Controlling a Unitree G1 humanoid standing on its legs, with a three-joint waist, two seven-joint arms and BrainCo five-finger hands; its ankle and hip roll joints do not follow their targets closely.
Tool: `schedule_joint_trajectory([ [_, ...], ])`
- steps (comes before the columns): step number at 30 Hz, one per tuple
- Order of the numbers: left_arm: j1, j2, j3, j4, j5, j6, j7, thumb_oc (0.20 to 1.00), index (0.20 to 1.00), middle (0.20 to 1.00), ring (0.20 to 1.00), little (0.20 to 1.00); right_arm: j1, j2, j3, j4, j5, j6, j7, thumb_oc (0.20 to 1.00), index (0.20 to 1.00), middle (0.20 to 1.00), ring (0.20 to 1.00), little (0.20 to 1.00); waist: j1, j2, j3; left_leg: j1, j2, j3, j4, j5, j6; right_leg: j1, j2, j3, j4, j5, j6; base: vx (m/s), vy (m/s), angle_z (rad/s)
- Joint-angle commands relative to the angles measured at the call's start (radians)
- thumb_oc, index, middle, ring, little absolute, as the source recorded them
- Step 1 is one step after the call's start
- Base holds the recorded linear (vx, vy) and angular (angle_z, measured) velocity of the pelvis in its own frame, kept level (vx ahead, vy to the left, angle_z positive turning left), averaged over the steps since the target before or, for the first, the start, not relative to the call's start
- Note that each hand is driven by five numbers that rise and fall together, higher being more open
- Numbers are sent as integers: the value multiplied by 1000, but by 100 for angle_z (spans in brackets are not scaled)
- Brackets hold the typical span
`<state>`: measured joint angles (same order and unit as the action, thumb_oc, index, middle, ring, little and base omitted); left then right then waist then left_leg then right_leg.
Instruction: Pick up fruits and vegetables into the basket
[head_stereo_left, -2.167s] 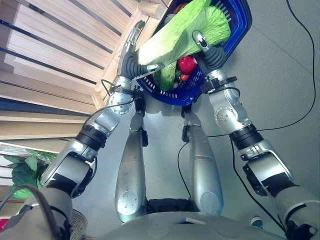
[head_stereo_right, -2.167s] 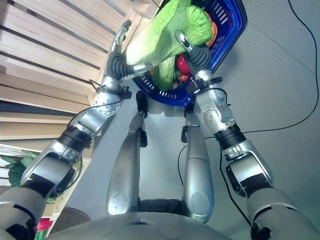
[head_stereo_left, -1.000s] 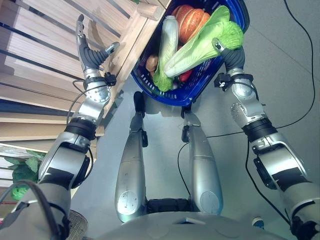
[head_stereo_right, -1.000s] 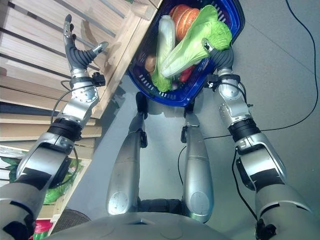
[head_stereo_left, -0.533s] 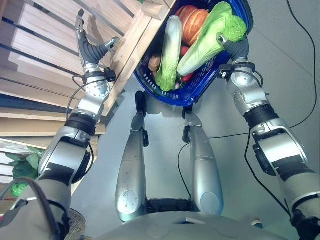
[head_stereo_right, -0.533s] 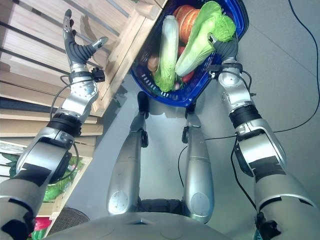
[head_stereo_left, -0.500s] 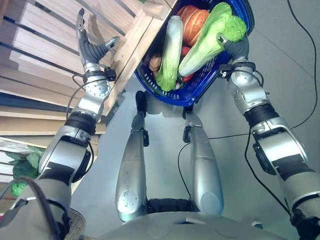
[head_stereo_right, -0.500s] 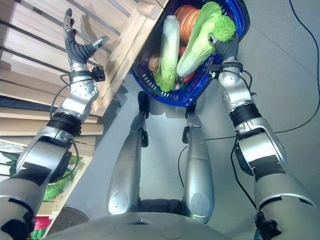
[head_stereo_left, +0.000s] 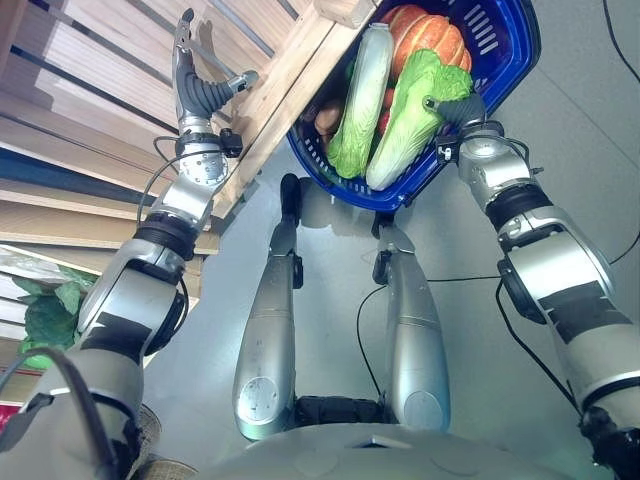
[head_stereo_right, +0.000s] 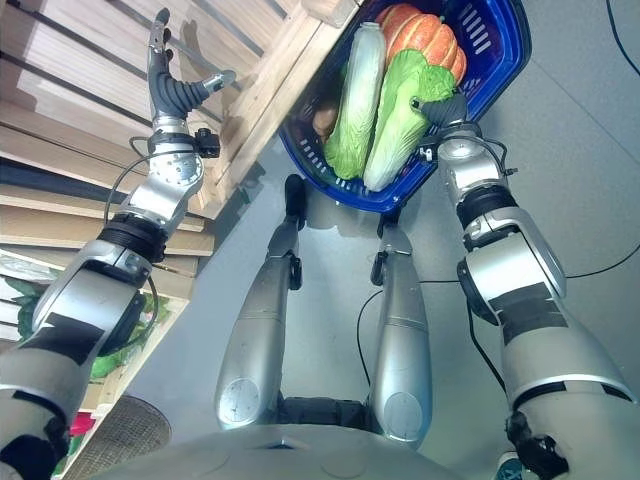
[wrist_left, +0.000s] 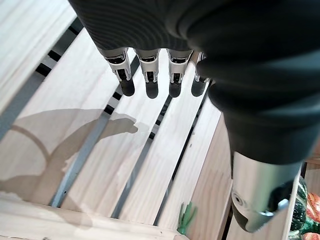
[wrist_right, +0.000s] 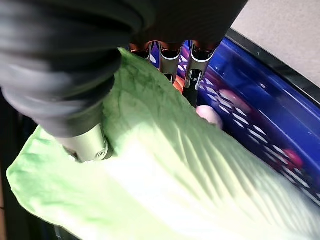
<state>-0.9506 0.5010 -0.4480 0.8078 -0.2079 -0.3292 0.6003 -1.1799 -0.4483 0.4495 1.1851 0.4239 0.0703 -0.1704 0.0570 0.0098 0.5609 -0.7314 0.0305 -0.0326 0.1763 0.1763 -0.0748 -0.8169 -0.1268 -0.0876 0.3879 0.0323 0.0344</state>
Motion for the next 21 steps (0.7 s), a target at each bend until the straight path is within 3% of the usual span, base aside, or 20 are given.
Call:
schedule_joint_trajectory([
  [1,-12,-25,32,12,-4,-41,10,1000,1000,1000,1000,1000,-28,-35,37,15,-9,11,-4,1000,1000,1000,1000,1000,2,54,-41,-52,-71,4,140,-124,9,17,31,-51,-10,-13,49,0,0,0],
  [15,-2,-32,28,-11,-1,-34,25,1000,1000,1000,1000,1000,-46,-45,36,46,-39,40,-13,1000,1000,1000,1000,1000,4,59,-41,-57,-71,4,146,-127,11,7,36,-45,0,-13,50,0,1,0],
  [21,40,-30,30,-26,-7,-31,11,1000,1000,1000,1000,1000,-14,-50,13,17,-29,-46,-84,1000,1000,1000,1000,1000,1,54,-41,-16,-73,3,129,-134,13,44,36,-42,-19,-11,52,0,0,0],
])
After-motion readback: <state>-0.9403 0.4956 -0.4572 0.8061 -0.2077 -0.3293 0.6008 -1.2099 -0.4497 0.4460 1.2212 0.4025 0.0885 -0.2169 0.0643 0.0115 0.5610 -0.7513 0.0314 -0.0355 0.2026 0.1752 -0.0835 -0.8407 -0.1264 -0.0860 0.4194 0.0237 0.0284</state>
